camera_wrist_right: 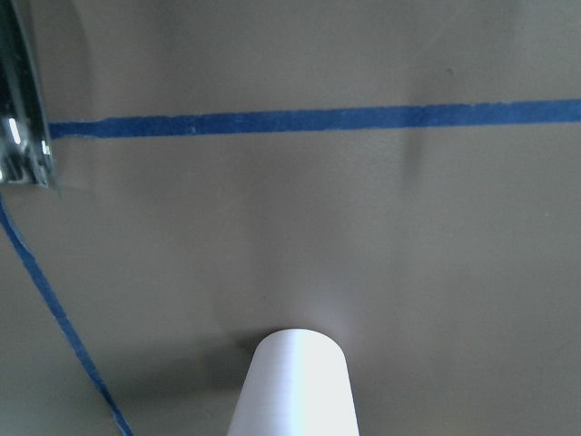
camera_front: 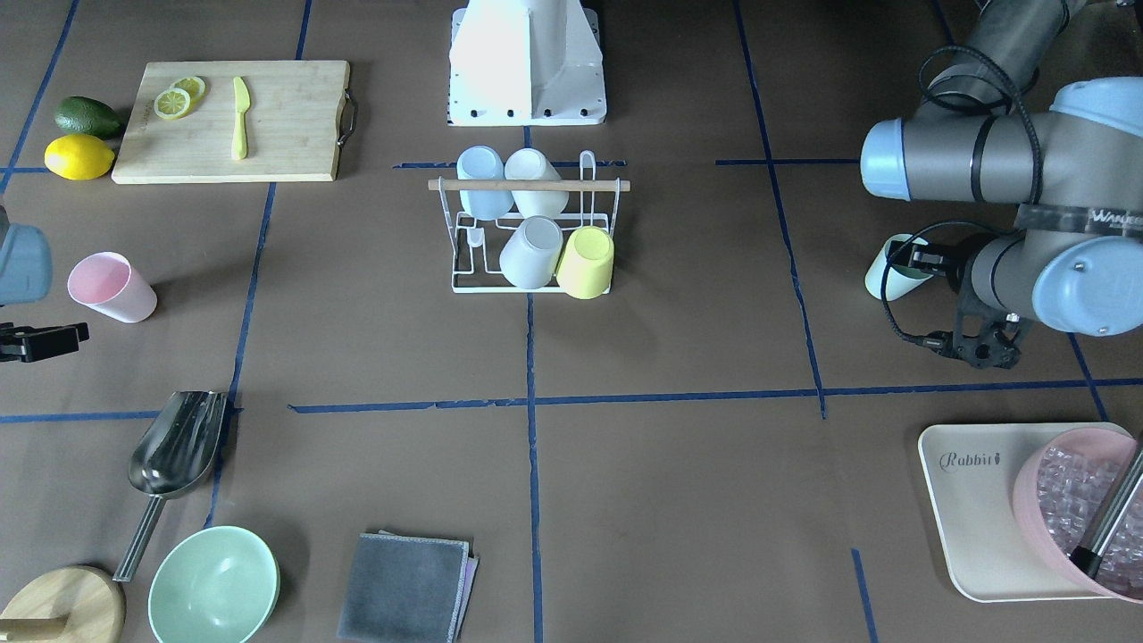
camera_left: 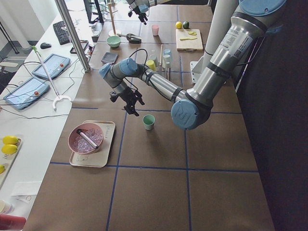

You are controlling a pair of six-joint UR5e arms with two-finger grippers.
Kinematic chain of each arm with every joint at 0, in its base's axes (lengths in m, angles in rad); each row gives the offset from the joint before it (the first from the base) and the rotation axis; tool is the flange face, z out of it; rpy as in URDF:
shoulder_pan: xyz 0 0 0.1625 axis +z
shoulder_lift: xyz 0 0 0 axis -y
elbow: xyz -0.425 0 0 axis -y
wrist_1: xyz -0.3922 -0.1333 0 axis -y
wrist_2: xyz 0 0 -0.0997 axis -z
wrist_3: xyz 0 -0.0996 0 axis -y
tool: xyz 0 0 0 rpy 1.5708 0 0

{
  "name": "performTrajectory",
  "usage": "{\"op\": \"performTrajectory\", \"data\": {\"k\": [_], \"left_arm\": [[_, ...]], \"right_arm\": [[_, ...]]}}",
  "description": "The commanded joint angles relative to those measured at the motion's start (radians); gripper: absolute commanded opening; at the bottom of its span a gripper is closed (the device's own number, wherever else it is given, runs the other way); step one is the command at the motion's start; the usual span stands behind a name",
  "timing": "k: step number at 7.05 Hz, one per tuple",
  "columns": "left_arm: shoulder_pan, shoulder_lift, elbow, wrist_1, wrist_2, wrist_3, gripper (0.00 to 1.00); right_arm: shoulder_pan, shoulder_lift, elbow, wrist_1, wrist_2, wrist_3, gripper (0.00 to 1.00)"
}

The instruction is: Place cup on cup holder

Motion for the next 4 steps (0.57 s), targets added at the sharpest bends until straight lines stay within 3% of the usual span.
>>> {"op": "performTrajectory", "data": {"k": [1, 4], "left_arm": [[0.056, -0.030, 0.100, -0.015, 0.000, 0.002, 1.00], [0.070, -0.035, 0.166, -0.069, 0.000, 0.002, 1.00]], "right_arm": [[-0.052, -0.008, -0.005, 0.004, 0.024, 0.005, 1.00], [-0.103, -0.021, -0.025, 0.006, 0.027, -0.001, 1.00]]}}
